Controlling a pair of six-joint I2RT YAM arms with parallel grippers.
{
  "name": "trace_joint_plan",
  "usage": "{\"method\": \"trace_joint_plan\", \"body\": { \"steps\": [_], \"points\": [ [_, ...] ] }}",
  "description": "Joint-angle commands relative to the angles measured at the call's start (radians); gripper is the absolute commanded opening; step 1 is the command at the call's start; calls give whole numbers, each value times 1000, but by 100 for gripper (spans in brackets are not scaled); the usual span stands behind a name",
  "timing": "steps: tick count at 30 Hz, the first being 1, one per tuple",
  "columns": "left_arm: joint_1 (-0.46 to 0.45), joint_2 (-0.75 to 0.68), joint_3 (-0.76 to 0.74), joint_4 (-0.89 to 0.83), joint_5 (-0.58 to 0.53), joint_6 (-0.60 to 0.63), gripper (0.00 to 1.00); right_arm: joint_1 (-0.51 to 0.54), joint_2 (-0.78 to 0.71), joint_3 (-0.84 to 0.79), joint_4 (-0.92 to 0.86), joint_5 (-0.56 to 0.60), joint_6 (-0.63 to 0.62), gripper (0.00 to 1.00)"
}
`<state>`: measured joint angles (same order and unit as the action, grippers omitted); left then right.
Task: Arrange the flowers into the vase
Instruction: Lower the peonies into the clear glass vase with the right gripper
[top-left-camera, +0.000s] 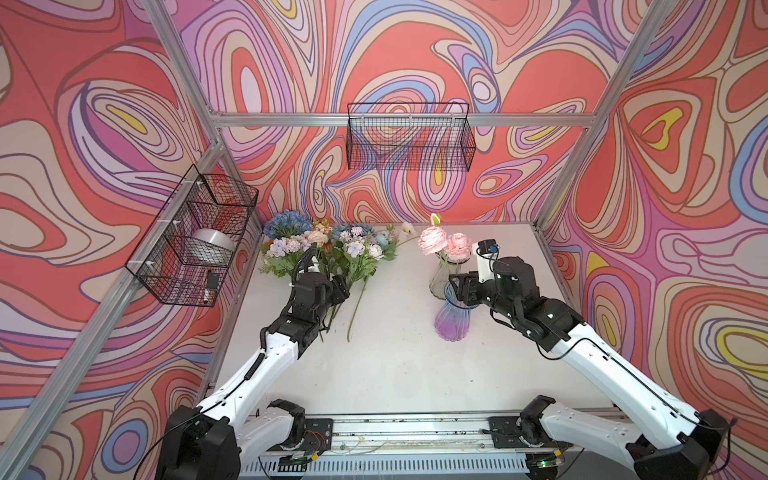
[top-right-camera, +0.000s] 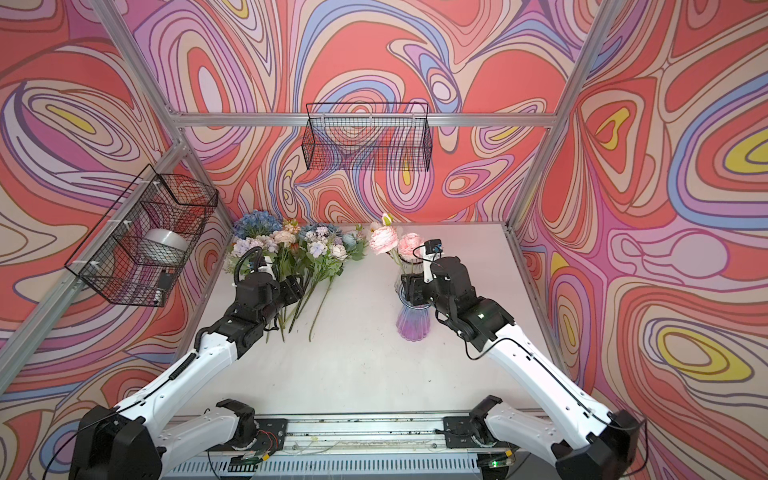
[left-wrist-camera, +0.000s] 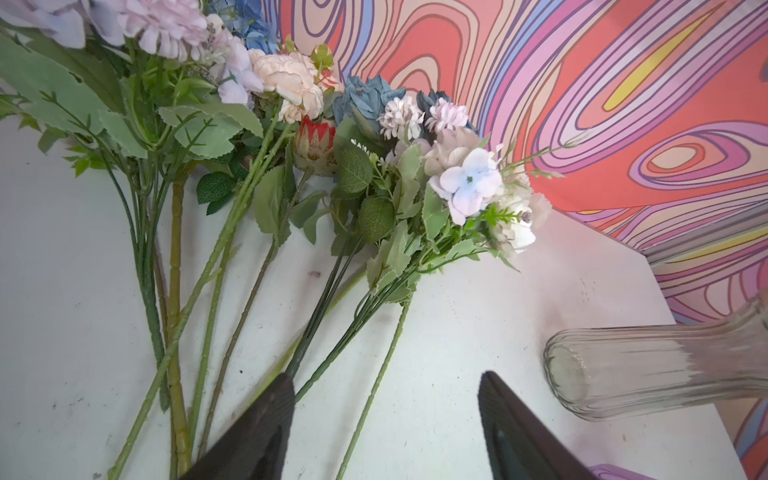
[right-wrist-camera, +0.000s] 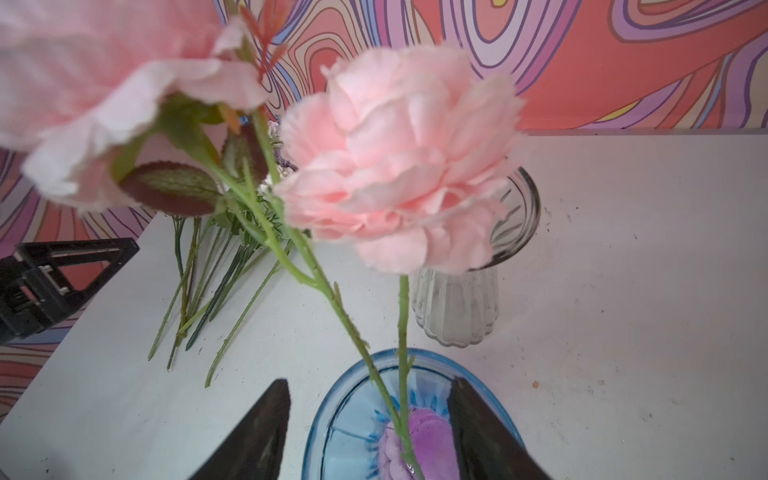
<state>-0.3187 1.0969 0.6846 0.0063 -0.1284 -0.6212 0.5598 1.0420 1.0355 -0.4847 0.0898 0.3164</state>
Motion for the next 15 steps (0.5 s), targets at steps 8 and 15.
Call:
{"method": "trace_joint_plan", "body": {
  "steps": [8, 15],
  "points": [
    [90, 41, -10, -98, -94, -69, 65, 5, -91, 68, 110, -190, 52, 64],
    [216, 22, -55, -79, -156, -103, 64, 5, -39, 59, 166, -139, 36, 68]
  ]
}}
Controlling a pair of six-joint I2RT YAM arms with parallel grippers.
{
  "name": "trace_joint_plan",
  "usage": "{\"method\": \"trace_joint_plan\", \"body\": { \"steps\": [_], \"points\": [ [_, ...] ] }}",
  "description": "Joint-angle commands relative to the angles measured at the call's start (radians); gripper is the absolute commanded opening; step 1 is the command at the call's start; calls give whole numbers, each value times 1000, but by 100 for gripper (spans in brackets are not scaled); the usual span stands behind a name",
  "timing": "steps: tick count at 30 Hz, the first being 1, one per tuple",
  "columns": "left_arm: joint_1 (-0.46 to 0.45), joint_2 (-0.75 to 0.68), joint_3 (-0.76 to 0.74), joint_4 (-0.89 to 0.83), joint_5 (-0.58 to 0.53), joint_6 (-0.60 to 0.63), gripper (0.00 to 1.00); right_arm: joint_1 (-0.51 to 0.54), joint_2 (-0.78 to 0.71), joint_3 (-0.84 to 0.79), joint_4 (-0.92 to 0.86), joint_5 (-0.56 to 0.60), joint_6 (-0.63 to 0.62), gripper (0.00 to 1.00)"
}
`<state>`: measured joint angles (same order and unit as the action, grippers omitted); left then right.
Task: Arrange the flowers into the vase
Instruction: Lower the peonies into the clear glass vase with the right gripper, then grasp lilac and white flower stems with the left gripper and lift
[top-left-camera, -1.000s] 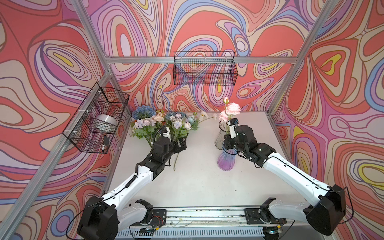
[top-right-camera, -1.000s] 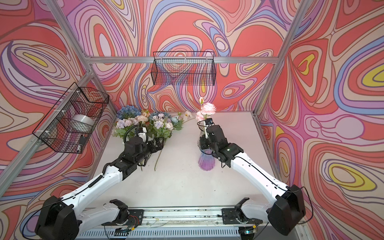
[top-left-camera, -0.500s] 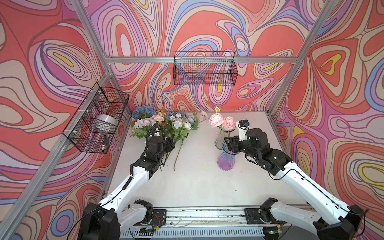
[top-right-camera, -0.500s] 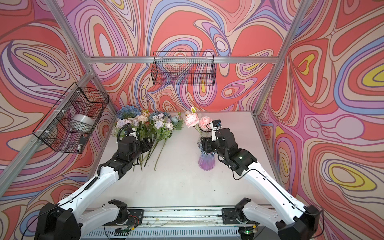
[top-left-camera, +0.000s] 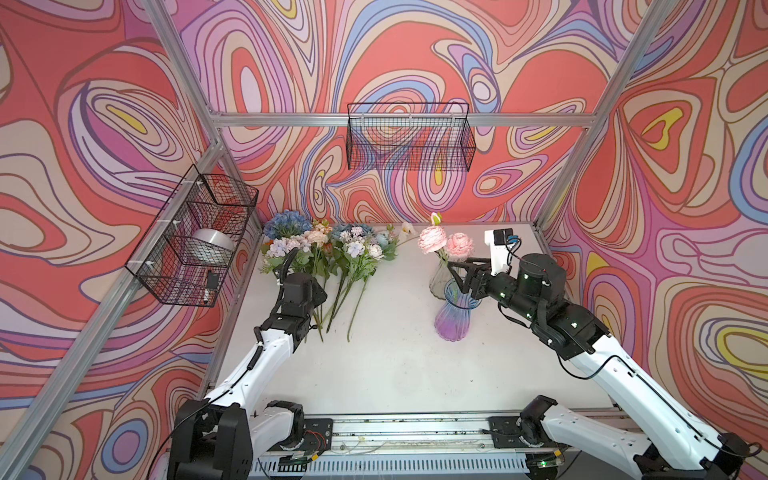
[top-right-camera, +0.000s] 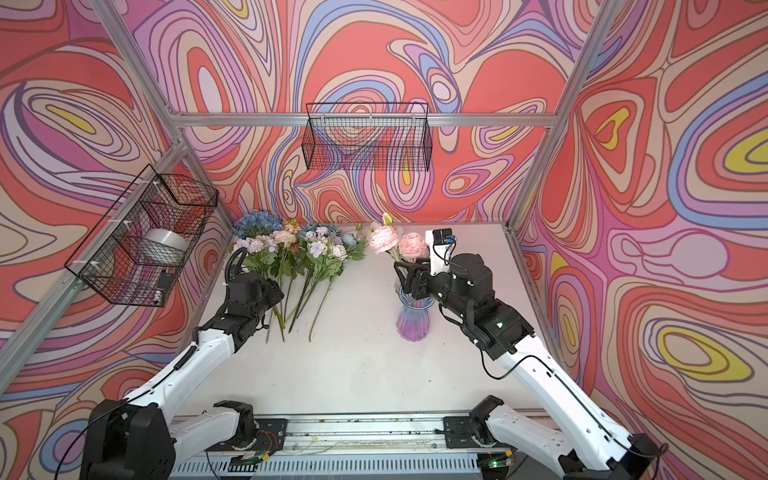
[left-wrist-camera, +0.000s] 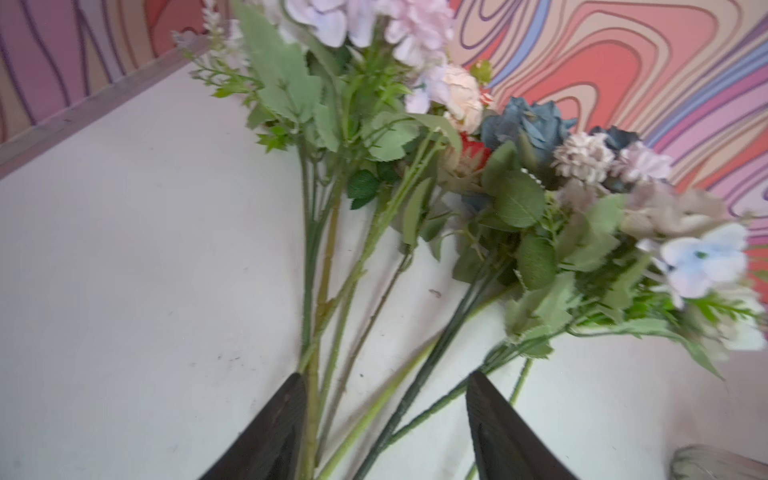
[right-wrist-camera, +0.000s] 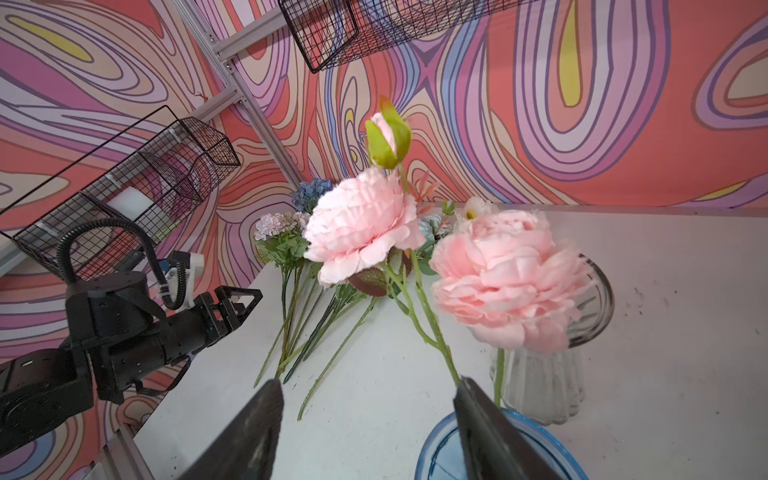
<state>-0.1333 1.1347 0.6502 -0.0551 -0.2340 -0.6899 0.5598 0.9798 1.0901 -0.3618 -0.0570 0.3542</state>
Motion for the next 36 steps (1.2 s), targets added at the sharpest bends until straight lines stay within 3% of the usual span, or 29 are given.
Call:
{"method": "trace_joint_plan", "body": {
  "steps": [1, 5, 15, 19, 26, 36],
  "points": [
    [51, -9, -24, -5, -43, -37, 64, 5, 37, 3, 51, 12, -1, 68],
    [116, 52, -15, 25, 2, -44, 60, 4, 88, 4, 72, 12, -4, 68],
    [178, 316, 112, 21, 95, -26, 49, 5, 126, -2, 85, 36, -25, 69],
    [182, 397, 190, -31, 98, 2, 38, 6, 122, -15, 92, 55, -31, 71],
    [184, 488, 265, -87, 68, 12, 29, 5, 122, -25, 81, 80, -44, 71],
    [187, 587, 343, -145, 91, -21, 29, 5, 101, -34, 72, 117, -58, 71]
  ]
}}
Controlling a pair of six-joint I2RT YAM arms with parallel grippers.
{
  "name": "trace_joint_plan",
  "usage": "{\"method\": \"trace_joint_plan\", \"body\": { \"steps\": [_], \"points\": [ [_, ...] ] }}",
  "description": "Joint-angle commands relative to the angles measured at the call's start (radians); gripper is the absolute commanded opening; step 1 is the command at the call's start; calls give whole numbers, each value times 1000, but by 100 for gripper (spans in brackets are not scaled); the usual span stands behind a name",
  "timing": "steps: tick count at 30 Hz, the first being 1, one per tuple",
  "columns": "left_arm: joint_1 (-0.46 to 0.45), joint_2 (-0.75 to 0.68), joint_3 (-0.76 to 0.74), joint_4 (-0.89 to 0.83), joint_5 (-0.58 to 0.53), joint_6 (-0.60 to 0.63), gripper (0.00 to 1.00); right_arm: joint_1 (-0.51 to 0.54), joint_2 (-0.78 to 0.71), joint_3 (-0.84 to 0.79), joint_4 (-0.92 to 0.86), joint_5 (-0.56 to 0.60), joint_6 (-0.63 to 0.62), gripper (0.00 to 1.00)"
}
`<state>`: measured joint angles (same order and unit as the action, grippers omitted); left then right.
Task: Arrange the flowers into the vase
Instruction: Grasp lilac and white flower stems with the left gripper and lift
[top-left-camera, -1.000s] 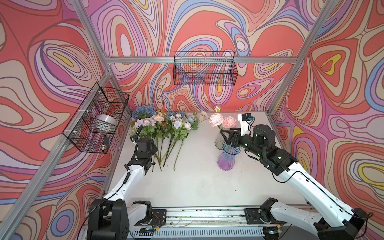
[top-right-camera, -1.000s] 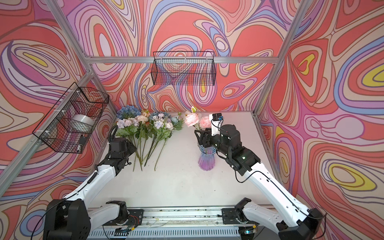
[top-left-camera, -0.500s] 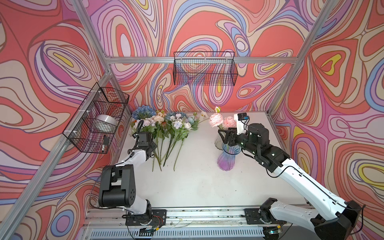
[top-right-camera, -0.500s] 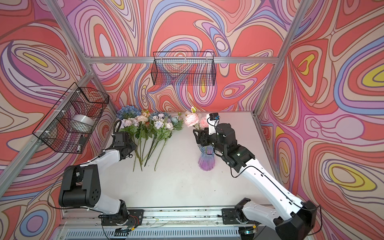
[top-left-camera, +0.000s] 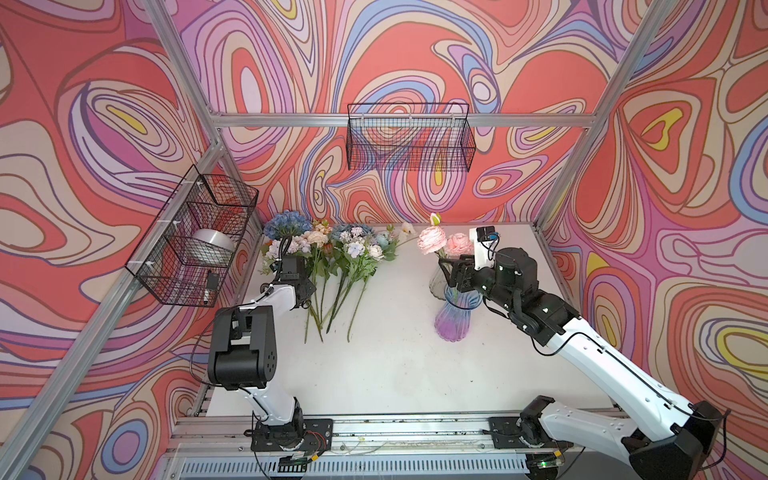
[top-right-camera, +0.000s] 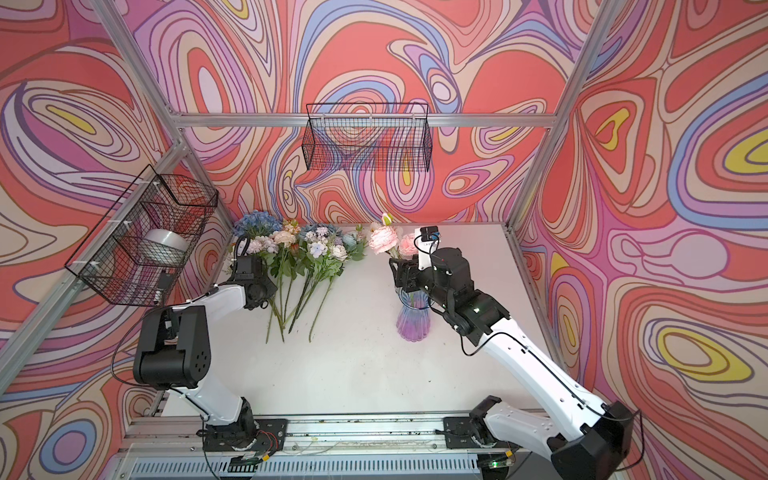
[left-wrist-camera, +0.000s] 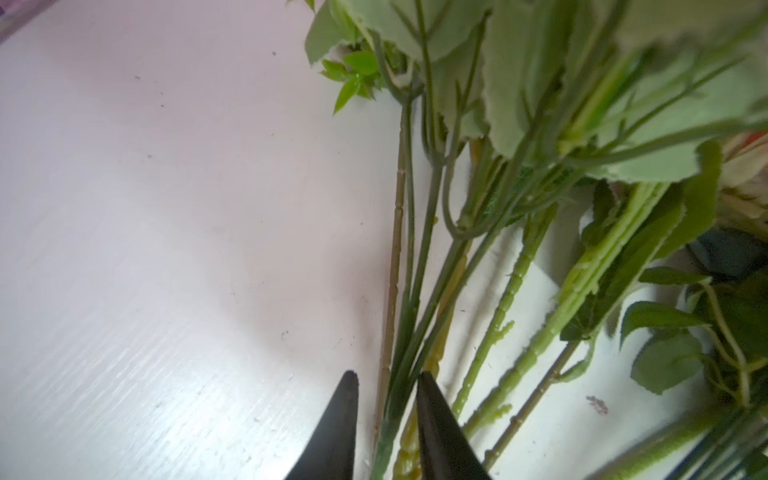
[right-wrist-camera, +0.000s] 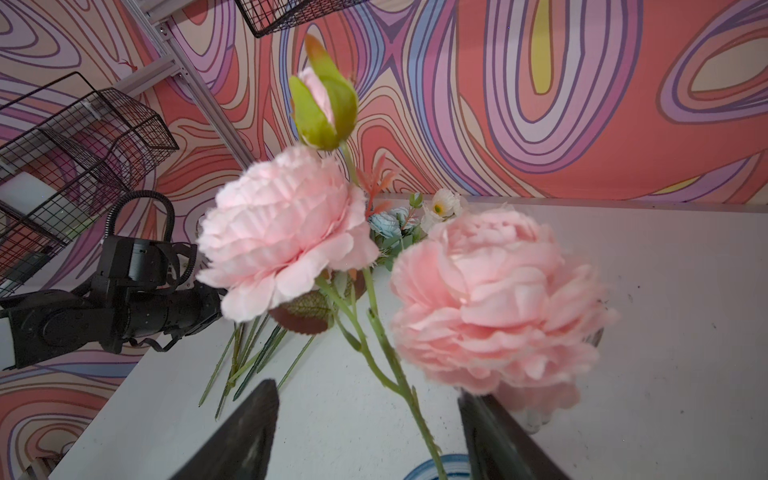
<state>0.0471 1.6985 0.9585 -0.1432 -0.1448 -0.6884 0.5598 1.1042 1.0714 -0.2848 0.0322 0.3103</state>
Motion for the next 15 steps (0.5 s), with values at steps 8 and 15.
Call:
{"method": "trace_joint_plan", "body": {
  "steps": [8, 15],
  "points": [
    [7, 49, 54, -59, 15, -22, 16, 5, -50, -23, -14, 54, -23, 71],
    [8, 70, 68, -58, 46, -11, 0, 5, -69, -17, -19, 64, -28, 71]
  ]
}}
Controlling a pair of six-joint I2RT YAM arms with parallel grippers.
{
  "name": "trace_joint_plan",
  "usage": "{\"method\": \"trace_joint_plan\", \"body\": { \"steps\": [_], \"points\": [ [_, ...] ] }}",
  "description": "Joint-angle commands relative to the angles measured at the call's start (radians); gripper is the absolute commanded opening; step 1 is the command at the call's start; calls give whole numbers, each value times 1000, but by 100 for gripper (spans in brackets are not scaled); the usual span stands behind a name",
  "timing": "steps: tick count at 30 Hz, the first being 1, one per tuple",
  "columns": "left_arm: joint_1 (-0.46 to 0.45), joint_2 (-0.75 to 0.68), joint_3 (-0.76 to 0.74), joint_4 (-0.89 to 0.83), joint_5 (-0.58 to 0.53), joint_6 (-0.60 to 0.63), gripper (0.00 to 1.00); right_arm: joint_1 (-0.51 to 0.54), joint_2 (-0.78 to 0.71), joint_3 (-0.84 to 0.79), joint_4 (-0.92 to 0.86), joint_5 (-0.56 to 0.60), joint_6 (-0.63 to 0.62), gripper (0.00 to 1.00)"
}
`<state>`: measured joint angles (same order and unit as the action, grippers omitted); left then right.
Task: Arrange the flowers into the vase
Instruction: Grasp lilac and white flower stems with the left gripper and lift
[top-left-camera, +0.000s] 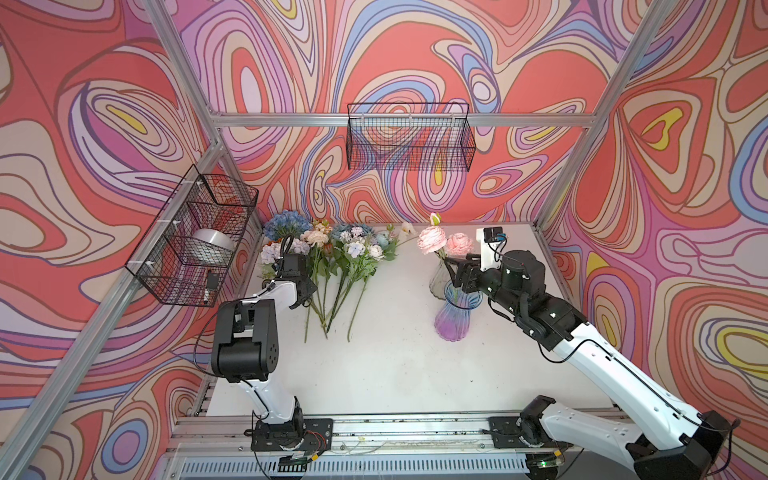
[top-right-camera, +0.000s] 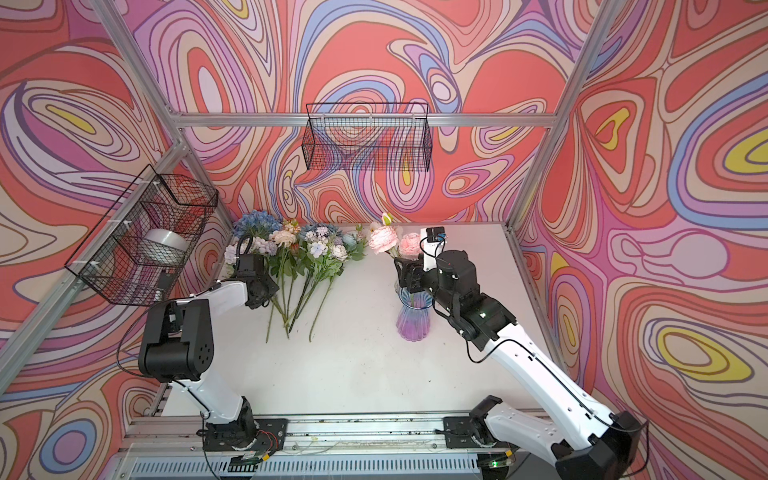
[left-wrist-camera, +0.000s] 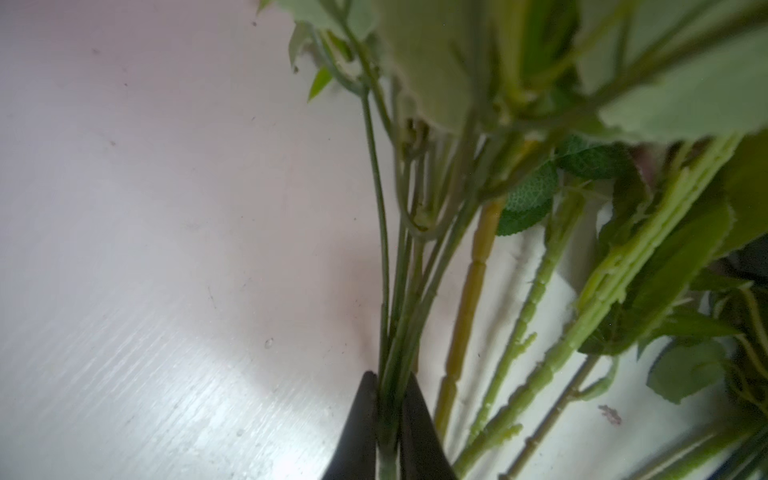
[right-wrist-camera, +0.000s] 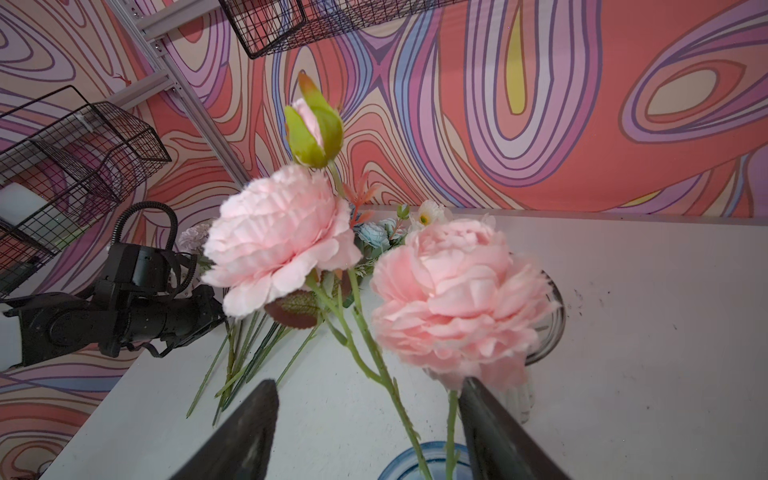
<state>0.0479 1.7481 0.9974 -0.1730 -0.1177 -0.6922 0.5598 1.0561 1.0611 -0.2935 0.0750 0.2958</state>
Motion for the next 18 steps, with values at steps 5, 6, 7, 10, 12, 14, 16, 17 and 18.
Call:
{"method": "trace_joint_plan", "body": {
  "steps": [5, 6, 7, 10, 12, 14, 16, 17, 18],
  "points": [
    [-1, -21, 1, -19, 21, 8, 0, 5, -31, -10, -8, 29, -14, 71],
    [-9, -42, -17, -7, 21, 6, 0, 5, -31, -10, -7, 30, -14, 71],
    [-23, -65, -39, 11, 23, 4, 0, 5, -31, -12, -4, 29, -14, 71],
    [-105, -127, -87, 36, -8, 8, 0, 5, -26, -11, 9, 28, -14, 71],
    [-180, -158, -106, 36, -62, 12, 0, 5, -21, -10, 14, 26, -14, 71],
    [-254, -178, -115, 40, -106, 21, 0, 5, -15, -9, 16, 20, -14, 71],
    [-327, -186, -104, 29, -159, 39, 0, 5, -8, -6, 16, 16, -14, 71],
    [-357, -185, -94, 21, -181, 51, 0, 5, -4, -4, 16, 13, -14, 71],
    [-390, -183, -78, 8, -215, 73, 0, 5, -2, -2, 14, 11, -14, 71]
  ]
}}
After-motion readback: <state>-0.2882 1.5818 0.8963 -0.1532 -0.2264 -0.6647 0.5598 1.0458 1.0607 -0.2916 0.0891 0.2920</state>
